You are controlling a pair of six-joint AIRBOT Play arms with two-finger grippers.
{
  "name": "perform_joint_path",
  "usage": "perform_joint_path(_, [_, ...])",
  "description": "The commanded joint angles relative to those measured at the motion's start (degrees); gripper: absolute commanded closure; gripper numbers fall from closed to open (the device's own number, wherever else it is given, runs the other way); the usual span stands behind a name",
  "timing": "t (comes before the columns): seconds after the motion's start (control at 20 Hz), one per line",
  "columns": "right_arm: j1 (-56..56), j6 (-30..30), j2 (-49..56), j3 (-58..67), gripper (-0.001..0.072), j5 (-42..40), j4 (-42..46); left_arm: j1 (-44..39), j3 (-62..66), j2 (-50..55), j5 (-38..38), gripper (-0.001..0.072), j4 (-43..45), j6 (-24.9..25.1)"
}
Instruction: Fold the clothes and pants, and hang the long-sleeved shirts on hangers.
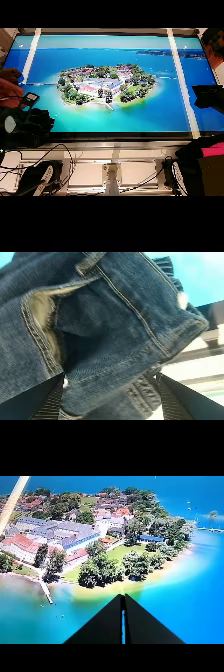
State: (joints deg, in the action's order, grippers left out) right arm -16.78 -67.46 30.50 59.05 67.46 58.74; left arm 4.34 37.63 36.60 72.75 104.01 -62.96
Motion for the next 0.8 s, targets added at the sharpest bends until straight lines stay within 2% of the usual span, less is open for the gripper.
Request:
perform_joint_path(0.0, [0.0,0.0,0.0,0.0,0.0671,0.0,0.0,-0.4,-0.7,1.1,-1.3,0.0064,1.9,1.9])
perform_joint_path(0.35, [0.0,0.0,0.0,0.0,0.0672,0.0,0.0,-0.5,-4.3,1.2,-1.5,0.0066,-1.1,3.5])
perform_joint_path(0.5, [0.0,0.0,0.0,0.0,0.0671,0.0,0.0,-0.7,-7.1,1.2,-7.0,0.0067,-0.9,3.5])
perform_joint_path(0.6, [0.0,0.0,0.0,0.0,0.0672,0.0,0.0,-0.7,-9.0,1.3,-13.8,0.0074,-0.7,3.5])
perform_joint_path(0.65, [0.0,0.0,0.0,0.0,0.0671,0.0,0.0,-0.7,-9.8,1.3,-17.7,0.0110,-0.5,3.5])
perform_joint_path(0.7, [0.0,0.0,0.0,0.0,0.0672,0.0,0.0,-0.7,-10.4,1.3,-21.5,0.0321,-0.5,3.5])
perform_joint_path(0.75, [0.0,0.0,0.0,0.0,0.0672,0.0,0.0,-0.7,-10.6,1.4,-24.2,0.0596,-0.5,3.4])
